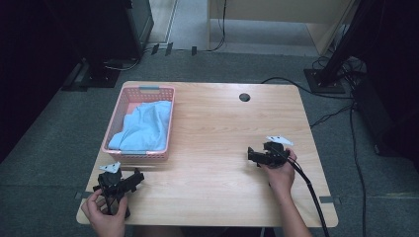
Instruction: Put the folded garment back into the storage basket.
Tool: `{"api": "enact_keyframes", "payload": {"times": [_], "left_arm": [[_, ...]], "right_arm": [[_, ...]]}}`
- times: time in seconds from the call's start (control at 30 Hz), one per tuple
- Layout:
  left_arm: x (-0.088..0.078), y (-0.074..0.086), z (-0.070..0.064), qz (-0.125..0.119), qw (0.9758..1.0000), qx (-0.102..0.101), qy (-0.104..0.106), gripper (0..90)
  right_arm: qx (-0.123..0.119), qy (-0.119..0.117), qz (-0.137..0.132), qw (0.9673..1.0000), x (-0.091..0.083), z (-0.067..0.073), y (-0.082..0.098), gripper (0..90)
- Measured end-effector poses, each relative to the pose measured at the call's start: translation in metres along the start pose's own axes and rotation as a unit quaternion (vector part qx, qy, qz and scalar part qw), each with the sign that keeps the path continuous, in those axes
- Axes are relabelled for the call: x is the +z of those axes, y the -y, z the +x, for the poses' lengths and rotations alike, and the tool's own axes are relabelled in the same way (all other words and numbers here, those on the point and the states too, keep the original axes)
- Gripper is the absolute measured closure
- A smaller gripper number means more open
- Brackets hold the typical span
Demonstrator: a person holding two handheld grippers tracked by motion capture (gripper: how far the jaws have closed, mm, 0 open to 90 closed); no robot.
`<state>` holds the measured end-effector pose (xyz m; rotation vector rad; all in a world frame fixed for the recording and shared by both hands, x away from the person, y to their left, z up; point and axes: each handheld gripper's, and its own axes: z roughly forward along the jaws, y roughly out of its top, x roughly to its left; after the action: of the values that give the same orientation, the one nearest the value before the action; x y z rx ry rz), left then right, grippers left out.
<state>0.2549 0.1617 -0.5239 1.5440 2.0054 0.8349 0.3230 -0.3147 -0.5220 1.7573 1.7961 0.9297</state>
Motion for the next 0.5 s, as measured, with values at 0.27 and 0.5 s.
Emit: {"api": "enact_keyframes", "payload": {"times": [0.27,0.5], "left_arm": [[0.0,0.0,0.0,0.0,1.0,0.0,0.0,0.0],[0.0,0.0,0.0,0.0,1.0,0.0,0.0,0.0]], "right_arm": [[0.005,0.004,0.001,1.0,-0.003,-0.006,0.002,0.0],[0.008,0.007,0.002,0.9999,-0.005,-0.011,0.004,0.0]]}}
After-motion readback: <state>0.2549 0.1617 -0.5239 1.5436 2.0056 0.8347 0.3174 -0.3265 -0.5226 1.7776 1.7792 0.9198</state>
